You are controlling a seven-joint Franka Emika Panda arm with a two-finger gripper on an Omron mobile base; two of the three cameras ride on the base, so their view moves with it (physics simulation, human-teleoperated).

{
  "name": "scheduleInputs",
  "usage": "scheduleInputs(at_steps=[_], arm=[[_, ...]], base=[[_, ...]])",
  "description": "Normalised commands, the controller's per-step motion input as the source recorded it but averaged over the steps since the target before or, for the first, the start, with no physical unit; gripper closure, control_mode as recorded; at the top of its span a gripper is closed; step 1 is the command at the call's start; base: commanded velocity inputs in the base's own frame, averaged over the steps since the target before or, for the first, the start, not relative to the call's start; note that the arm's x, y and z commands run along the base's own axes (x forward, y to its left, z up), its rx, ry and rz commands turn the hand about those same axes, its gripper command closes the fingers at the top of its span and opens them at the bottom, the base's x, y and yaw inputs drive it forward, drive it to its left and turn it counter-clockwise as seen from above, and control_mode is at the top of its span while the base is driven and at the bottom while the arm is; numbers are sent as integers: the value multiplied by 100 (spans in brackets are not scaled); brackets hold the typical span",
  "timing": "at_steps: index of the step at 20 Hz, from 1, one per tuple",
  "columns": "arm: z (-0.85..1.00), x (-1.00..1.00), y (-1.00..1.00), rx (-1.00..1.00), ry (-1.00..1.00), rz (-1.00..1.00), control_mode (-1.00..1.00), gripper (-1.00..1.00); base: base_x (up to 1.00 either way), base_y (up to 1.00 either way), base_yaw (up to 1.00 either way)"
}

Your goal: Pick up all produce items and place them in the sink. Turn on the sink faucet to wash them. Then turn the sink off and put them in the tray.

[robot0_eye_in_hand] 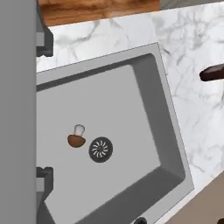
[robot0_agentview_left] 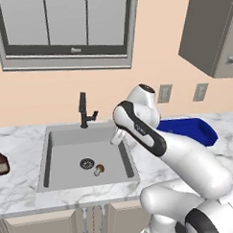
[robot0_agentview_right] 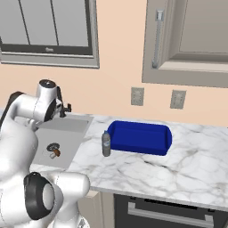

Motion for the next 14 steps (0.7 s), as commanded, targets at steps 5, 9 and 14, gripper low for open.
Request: scheduleInputs(at_steps=[5, 9, 14], arm=[[0, -24, 0, 0, 9, -39, -100, -100], [-1, -4, 0, 0, 12, -39, -100, -100], [-19, 1, 0, 0, 12, -32, -100, -100]], base=[[0, 0, 0], [0, 0, 0], [0, 0, 0]])
